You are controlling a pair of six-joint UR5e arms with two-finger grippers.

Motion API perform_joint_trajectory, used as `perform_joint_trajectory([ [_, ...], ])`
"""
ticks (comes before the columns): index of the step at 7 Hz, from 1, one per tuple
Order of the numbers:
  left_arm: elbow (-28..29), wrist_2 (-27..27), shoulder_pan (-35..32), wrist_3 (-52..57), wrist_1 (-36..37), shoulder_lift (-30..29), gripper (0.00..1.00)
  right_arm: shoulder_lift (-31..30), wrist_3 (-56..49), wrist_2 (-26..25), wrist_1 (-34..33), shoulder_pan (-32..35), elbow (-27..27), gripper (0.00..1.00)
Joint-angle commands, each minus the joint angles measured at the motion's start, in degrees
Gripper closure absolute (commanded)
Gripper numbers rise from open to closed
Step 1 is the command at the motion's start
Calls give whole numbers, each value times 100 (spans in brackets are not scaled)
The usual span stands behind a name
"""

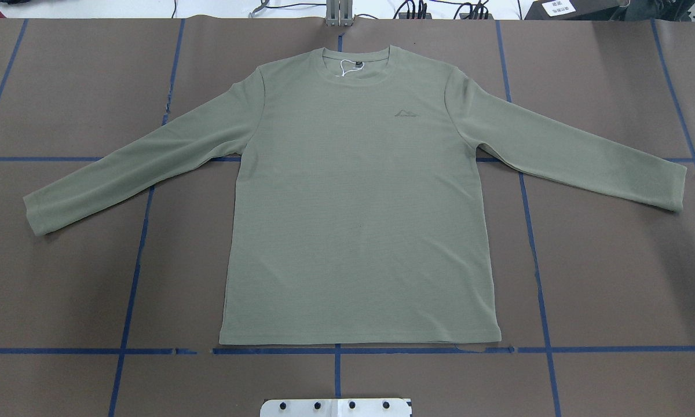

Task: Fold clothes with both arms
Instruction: 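Move the right gripper to the sleeve cuff nearest it and grasp it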

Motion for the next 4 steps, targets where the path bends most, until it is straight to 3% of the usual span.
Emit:
perform_joint_trajectory([
  [1,-271,64,25,-22,167,156,0,-42,-34,-77,-10,-102,34,0],
  [4,-492,55,43,-31,166,201,0,-15,54,45,51,-138,25,0],
])
